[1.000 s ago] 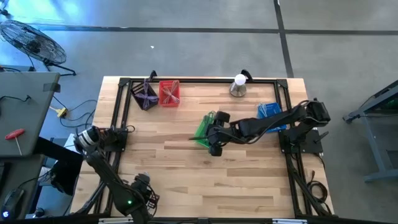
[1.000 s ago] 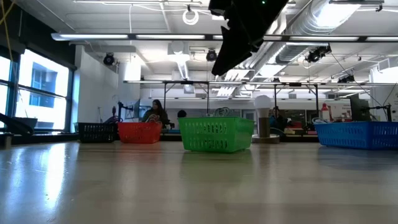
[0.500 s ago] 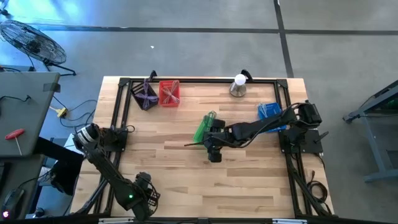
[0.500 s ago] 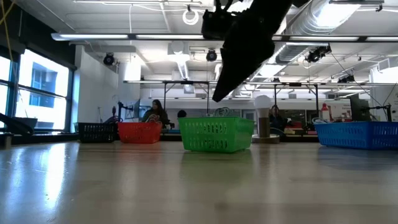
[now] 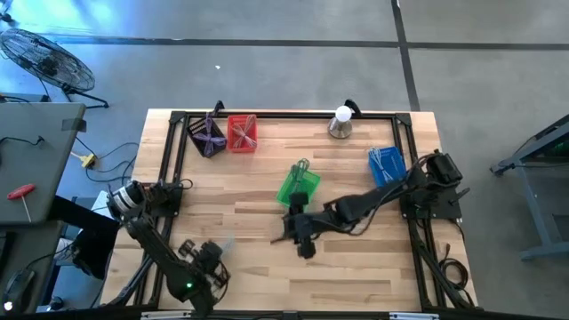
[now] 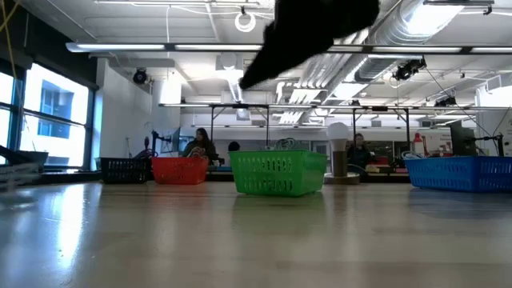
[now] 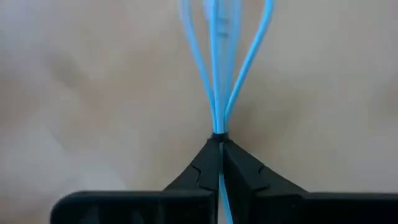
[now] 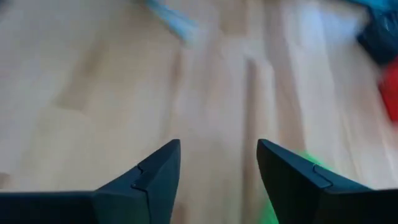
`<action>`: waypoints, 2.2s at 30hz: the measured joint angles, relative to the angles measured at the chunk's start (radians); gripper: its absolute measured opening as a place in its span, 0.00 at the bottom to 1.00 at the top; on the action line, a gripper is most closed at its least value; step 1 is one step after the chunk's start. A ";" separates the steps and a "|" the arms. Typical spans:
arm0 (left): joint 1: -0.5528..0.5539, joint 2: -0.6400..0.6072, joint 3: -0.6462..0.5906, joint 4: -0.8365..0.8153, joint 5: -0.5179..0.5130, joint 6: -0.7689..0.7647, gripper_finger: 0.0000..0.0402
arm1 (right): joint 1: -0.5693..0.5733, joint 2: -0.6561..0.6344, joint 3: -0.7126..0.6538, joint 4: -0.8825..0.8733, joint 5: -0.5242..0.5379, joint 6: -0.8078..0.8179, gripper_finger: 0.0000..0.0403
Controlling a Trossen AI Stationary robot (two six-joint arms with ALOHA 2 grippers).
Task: Pick & Place USB Port
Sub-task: Put the white charger cable into the blue basket
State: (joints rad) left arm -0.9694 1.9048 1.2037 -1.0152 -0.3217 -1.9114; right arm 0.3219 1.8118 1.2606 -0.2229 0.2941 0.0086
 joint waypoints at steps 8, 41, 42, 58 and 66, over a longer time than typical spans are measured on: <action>-0.003 0.000 0.185 -0.185 -0.546 0.161 0.00 | 0.142 -0.027 0.000 0.276 -0.026 -0.177 0.50; 0.006 -0.004 0.374 0.290 -0.934 1.083 0.00 | 0.240 -0.074 0.001 0.539 -0.075 -0.301 0.50; 0.014 -0.004 0.374 0.311 -0.929 1.108 0.00 | 0.240 -0.074 0.001 0.539 -0.092 -0.300 0.50; 0.067 -0.004 0.374 0.391 -0.861 1.211 0.00 | 0.239 -0.074 0.001 0.489 -0.132 -0.298 0.29; 0.067 -0.004 0.374 0.385 -0.832 1.210 0.07 | 0.238 -0.074 0.001 0.467 -0.085 -0.322 0.06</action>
State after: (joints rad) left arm -0.9028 1.9007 1.5776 -0.6304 -1.1538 -0.7010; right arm 0.5602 1.7374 1.2613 0.2441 0.2095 -0.3134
